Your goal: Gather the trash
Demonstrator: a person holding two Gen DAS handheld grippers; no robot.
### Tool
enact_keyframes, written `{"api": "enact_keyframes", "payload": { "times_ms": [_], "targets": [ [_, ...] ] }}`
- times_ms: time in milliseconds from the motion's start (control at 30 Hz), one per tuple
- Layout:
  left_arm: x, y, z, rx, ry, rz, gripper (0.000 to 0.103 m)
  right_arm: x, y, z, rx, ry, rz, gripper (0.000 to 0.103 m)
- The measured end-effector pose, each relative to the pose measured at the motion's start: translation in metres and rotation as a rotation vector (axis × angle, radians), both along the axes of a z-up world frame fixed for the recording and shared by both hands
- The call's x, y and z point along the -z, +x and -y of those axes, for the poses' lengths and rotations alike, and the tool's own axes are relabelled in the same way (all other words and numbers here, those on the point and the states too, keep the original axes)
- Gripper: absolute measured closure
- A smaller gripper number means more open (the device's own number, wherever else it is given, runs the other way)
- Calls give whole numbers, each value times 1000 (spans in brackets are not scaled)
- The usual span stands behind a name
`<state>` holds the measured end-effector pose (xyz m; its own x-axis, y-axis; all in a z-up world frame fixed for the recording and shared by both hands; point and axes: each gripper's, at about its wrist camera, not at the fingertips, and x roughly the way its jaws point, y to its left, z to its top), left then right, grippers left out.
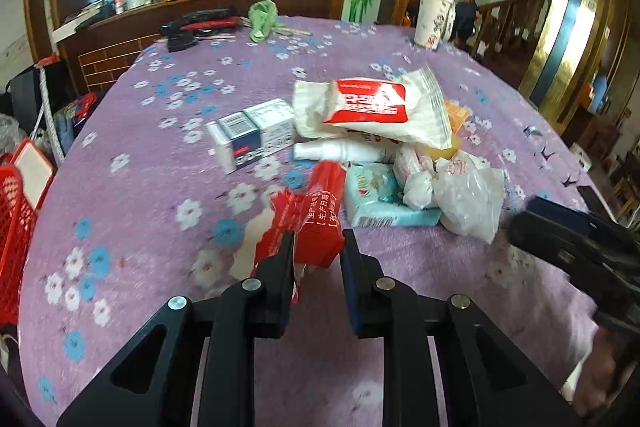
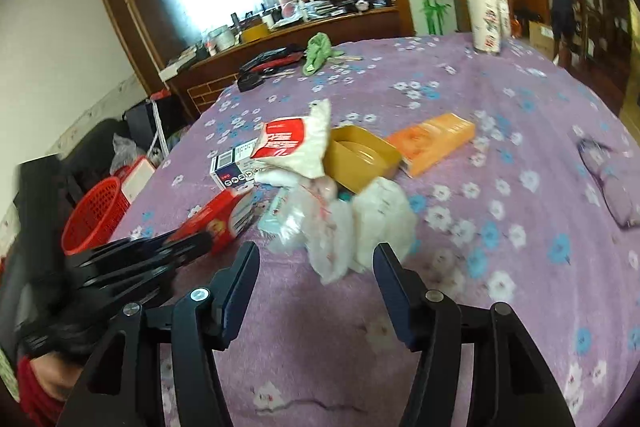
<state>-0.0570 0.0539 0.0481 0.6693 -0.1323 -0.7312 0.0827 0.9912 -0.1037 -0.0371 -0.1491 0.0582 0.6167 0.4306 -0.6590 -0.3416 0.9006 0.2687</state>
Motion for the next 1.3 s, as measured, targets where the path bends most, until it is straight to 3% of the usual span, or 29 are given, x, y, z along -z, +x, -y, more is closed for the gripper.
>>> {"api": "enact_keyframes", "payload": {
  "times_ms": [100, 167, 200, 333, 533, 833, 1300],
  "targets": [
    [-2, -11, -12, -23, -10, 16, 83, 5, 9, -15, -8, -39, 13, 40],
    [-1, -15, -16, -32, -8, 20, 83, 12, 13, -24, -9, -78, 5, 52],
    [0, -16, -18, -33, -7, 17, 83, 14, 14, -28, -12, -89, 0, 68],
    [9, -14, -23, -36, -9, -3, 82, 16, 5, -29, -13, -111, 15, 82],
    [17, -8, -22, -40, -11, -17, 82, 4, -20, -21, -40, -88, 61, 83],
    [-2, -25, -23, -60, -7, 46, 83, 2, -32, -25, -78, -37, 57, 83],
    [-12, -38, -31, -71, -26, 64, 83, 2, -37, -36, -116, -41, 37, 83]
  ]
}}
